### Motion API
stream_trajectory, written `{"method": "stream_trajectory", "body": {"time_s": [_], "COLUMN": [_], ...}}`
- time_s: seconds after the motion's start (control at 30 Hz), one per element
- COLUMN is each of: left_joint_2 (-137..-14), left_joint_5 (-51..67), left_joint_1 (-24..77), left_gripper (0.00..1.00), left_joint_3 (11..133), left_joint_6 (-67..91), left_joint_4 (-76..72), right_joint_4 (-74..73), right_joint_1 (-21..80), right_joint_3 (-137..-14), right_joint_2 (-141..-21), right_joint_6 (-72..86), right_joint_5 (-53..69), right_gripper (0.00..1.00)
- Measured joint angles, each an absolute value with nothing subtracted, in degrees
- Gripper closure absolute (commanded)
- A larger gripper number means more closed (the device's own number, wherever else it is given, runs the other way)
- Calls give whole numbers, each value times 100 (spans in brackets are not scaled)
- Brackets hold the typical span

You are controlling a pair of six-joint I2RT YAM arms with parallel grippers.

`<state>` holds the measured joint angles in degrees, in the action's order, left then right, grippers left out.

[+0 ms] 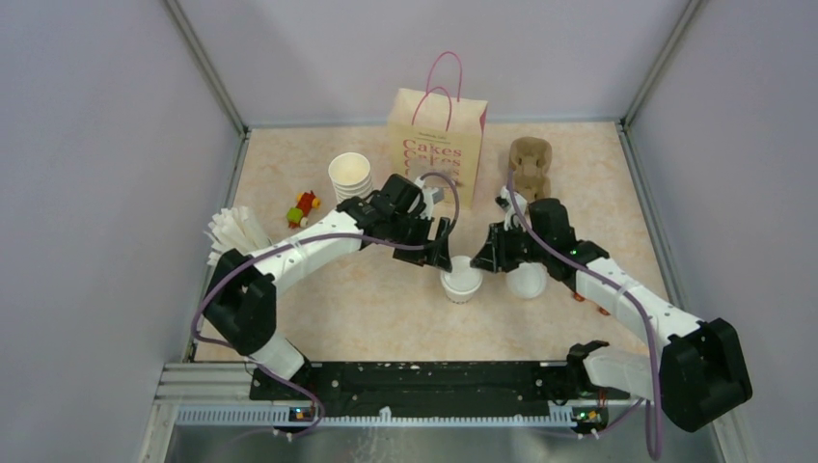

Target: Pack the takeout coffee

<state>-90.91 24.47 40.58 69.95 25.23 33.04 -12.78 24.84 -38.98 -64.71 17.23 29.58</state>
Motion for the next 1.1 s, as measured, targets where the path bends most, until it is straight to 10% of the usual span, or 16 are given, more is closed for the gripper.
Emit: {"method": "stream_trajectory", "body": {"time_s": [0.87, 1.1], "left_joint_2": [-9349, -9378], "left_joint_5": [2471, 2519], "left_joint_1": [4058, 4060], "left_gripper": [23, 23], "left_joint_3": [6761, 6761], "left_joint_6": [2578, 2576], "left_joint_4": [2941, 2921], "right_joint_4": [-2018, -2379], "right_joint_1": [2482, 2482], "right_joint_3": [-4309, -4792], "right_joint_2": [-6368, -6259], "right_joint_6": [2064, 2211], "right_joint_5": [2768, 2919], "right_gripper": [58, 72]}}
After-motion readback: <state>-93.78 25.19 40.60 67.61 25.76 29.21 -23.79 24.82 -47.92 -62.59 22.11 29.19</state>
